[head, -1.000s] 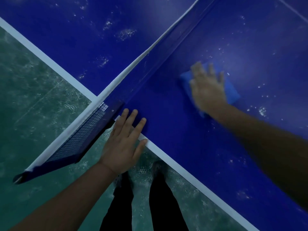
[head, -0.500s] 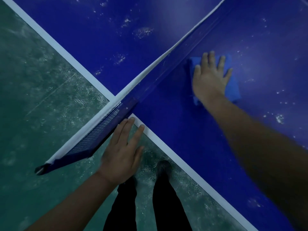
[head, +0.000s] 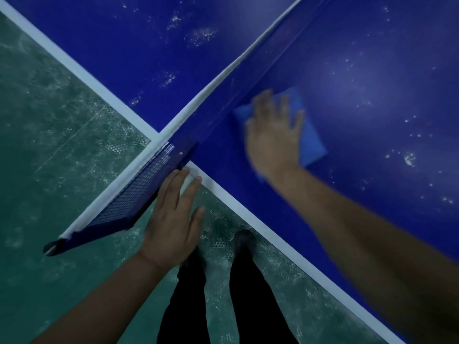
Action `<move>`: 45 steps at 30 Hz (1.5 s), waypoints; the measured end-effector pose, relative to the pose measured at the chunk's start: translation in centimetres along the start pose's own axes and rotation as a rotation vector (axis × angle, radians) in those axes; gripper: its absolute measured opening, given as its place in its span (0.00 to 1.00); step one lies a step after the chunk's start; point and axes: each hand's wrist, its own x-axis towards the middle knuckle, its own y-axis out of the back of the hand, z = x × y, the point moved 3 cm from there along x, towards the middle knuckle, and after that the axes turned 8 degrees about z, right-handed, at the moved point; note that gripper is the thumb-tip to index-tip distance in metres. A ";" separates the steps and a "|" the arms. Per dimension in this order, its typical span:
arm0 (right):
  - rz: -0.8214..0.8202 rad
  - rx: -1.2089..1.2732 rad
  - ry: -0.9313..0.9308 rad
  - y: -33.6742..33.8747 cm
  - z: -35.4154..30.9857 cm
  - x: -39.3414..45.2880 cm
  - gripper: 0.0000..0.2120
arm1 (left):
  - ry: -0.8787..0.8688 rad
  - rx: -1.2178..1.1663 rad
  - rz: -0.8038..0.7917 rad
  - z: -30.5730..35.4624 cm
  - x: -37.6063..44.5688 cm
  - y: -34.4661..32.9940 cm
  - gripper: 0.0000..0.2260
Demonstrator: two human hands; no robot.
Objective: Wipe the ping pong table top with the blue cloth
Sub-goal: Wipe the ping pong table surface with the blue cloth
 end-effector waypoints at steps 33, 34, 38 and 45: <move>-0.149 -0.091 -0.454 1.9 19.1 -14.8 0.29 | -0.470 0.239 -0.247 5.2 8.3 -6.7 0.26; -0.173 -0.090 -0.637 2.3 21.7 -15.3 0.29 | -0.474 0.233 -0.244 5.2 8.3 -6.8 0.26; -0.044 -0.024 -0.987 2.5 19.8 -13.9 0.29 | -0.478 0.197 -0.217 5.1 8.3 -6.7 0.25; -0.084 -0.036 -0.353 1.8 9.1 -18.1 0.28 | -0.504 0.197 -0.195 5.1 8.4 -6.6 0.24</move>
